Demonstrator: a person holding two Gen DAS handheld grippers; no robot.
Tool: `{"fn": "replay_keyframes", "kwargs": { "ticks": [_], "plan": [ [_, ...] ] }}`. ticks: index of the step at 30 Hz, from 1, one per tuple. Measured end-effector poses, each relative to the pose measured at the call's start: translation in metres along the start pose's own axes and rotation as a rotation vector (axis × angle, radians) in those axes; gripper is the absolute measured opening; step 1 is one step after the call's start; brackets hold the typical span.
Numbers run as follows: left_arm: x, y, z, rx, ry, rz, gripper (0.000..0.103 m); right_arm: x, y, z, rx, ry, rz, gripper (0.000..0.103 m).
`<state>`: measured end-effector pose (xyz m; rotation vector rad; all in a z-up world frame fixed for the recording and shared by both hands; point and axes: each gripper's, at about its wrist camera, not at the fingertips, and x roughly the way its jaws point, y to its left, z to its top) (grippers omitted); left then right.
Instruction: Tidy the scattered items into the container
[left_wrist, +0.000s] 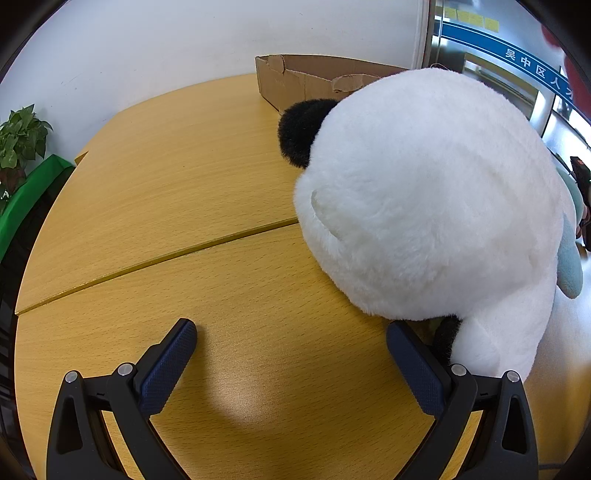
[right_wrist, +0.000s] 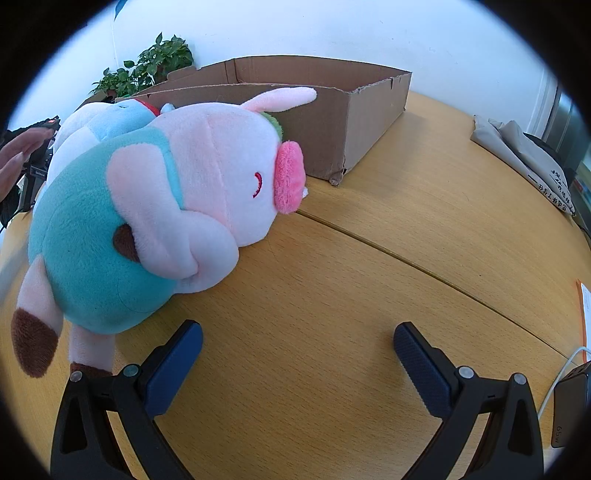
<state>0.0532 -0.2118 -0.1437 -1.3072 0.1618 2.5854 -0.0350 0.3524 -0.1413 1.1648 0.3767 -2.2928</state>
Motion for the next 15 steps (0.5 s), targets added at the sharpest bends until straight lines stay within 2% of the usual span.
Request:
{"fn": "replay_keyframes", "kwargs": {
  "ticks": [15],
  "plan": [
    [-0.0075,-0.0084,-0.0037,0.0,0.001,0.0,0.103,0.0009,-0.0008,0.0013,0.0,0.0,0.0,0.103]
  ]
}}
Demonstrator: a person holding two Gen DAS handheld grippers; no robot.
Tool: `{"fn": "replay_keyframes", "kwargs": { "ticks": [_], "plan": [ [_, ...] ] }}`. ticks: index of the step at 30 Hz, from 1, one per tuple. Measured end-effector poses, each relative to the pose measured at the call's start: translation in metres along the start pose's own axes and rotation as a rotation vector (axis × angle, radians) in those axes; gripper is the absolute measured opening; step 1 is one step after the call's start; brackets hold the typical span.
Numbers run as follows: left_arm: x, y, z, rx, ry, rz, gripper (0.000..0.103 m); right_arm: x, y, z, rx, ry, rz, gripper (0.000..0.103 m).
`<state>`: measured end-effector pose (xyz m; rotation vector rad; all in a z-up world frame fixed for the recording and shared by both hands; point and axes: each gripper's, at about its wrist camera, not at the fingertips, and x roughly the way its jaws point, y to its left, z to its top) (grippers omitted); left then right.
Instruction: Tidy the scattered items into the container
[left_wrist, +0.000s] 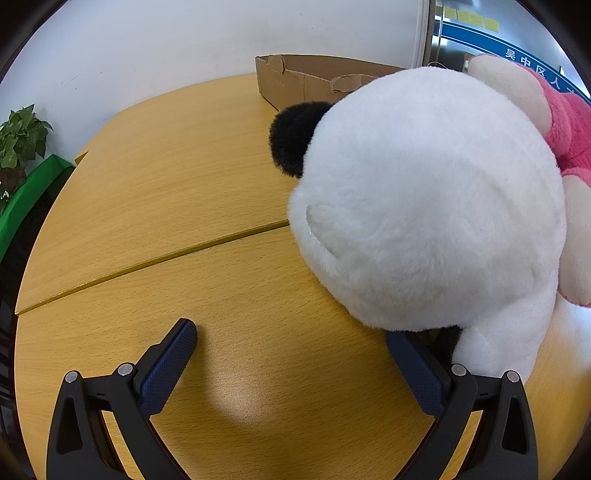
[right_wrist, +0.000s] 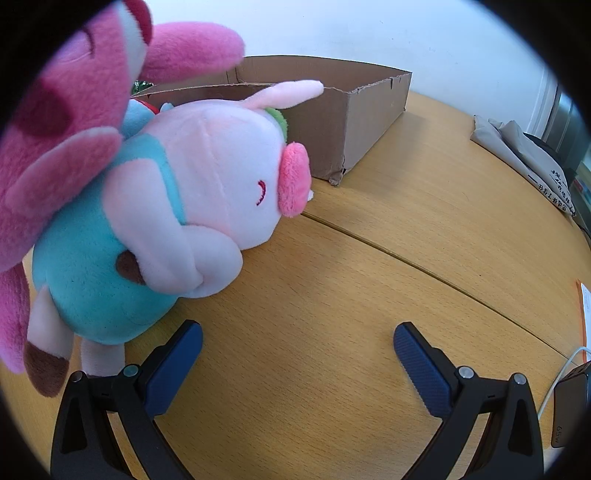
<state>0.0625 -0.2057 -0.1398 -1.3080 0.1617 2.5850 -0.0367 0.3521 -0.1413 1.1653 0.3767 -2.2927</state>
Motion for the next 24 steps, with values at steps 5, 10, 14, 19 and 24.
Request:
{"fn": "replay_keyframes", "kwargs": {
  "ticks": [5,10,14,19,24],
  "plan": [
    [-0.002,-0.002,0.0,0.0,0.0,0.0,0.103,0.0,0.0,0.0,0.0,0.0,0.0,0.103],
    [0.011,0.012,0.014,0.0,0.0,0.0,0.103,0.0,0.0,0.0,0.0,0.0,0.0,0.103],
    [0.019,0.023,0.023,-0.001,0.001,0.0,0.103,0.0,0.0,0.001,0.001,0.0,0.0,0.103],
    [0.027,0.031,0.034,-0.007,0.001,0.002,0.103,0.001,0.0,0.001,0.001,0.0,0.0,0.103],
    [0.018,0.029,0.029,-0.065,0.007,0.077,0.103,0.0,0.0,0.001,0.019,0.0,-0.013,0.103]
  ]
}}
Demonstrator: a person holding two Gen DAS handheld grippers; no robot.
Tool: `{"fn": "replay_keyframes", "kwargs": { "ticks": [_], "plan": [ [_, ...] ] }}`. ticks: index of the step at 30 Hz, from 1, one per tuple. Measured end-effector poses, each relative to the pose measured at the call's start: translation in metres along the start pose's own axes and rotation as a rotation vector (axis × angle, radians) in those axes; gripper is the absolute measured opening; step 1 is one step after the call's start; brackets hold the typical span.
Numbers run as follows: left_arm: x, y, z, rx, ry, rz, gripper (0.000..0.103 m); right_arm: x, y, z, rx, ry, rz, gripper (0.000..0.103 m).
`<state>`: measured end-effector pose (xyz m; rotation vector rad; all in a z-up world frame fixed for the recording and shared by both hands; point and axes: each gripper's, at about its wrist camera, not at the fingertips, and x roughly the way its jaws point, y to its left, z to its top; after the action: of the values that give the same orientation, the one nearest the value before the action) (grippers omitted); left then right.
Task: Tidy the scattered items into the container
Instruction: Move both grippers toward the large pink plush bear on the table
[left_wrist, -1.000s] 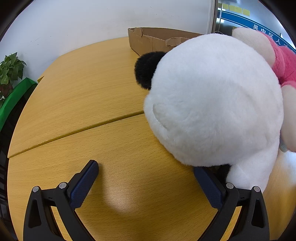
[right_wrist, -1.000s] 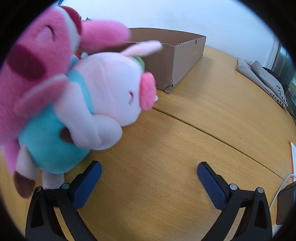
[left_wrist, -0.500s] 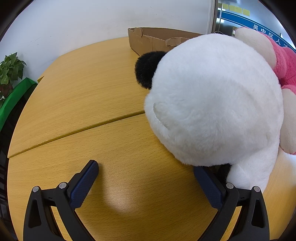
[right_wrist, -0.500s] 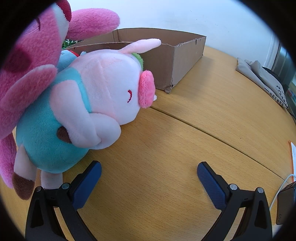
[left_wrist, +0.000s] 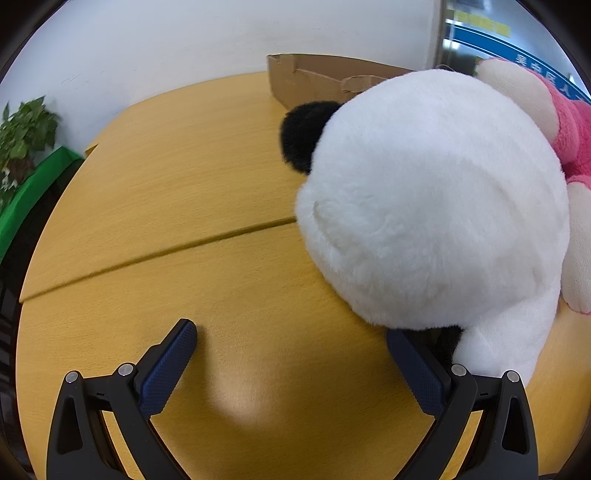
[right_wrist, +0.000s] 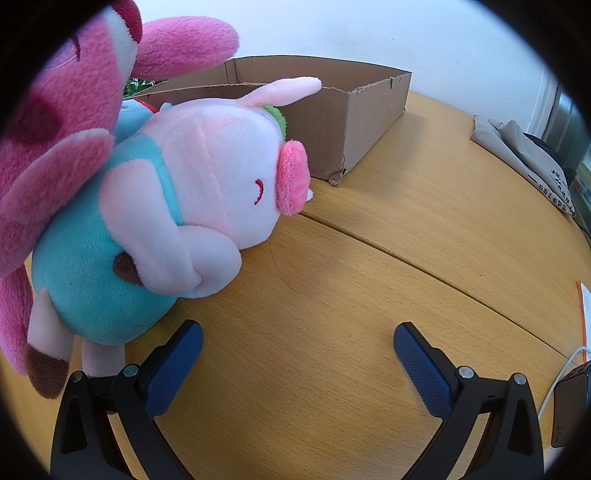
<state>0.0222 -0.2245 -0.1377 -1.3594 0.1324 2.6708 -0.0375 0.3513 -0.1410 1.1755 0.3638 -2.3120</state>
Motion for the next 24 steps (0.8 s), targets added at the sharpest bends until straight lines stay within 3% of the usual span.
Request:
{"fn": "replay_keyframes", "kwargs": {
  "ticks": [4,6,10,13,15,19,21,24],
  "plan": [
    [-0.053,-0.012,-0.019,-0.087,-0.102,0.3,0.103,-0.01,0.007,-0.011,0.073,0.027,-0.054,0.103],
    [-0.094,-0.022,-0.032,-0.169,-0.162,0.327,0.103,-0.021,0.013,-0.025,0.075,0.03,-0.054,0.103],
    [-0.158,-0.058,-0.053,-0.261,-0.227,0.277,0.103,-0.072,0.033,-0.064,0.179,-0.02,-0.074,0.103],
    [-0.185,-0.107,-0.054,-0.235,-0.26,0.181,0.103,-0.128,0.068,-0.075,0.216,-0.164,-0.093,0.103],
    [-0.194,-0.136,-0.047,-0.207,-0.29,0.1,0.103,-0.16,0.096,-0.069,0.212,-0.26,-0.099,0.103],
    [-0.203,-0.188,-0.028,-0.169,-0.3,0.007,0.103,-0.201,0.143,-0.041,0.214,-0.419,-0.11,0.103],
    [-0.205,-0.204,-0.02,-0.175,-0.296,-0.022,0.103,-0.206,0.155,-0.029,0.256,-0.436,-0.118,0.103],
    [-0.198,-0.218,-0.013,-0.195,-0.271,-0.083,0.103,-0.204,0.178,-0.013,0.241,-0.413,-0.203,0.103]
  ]
}}
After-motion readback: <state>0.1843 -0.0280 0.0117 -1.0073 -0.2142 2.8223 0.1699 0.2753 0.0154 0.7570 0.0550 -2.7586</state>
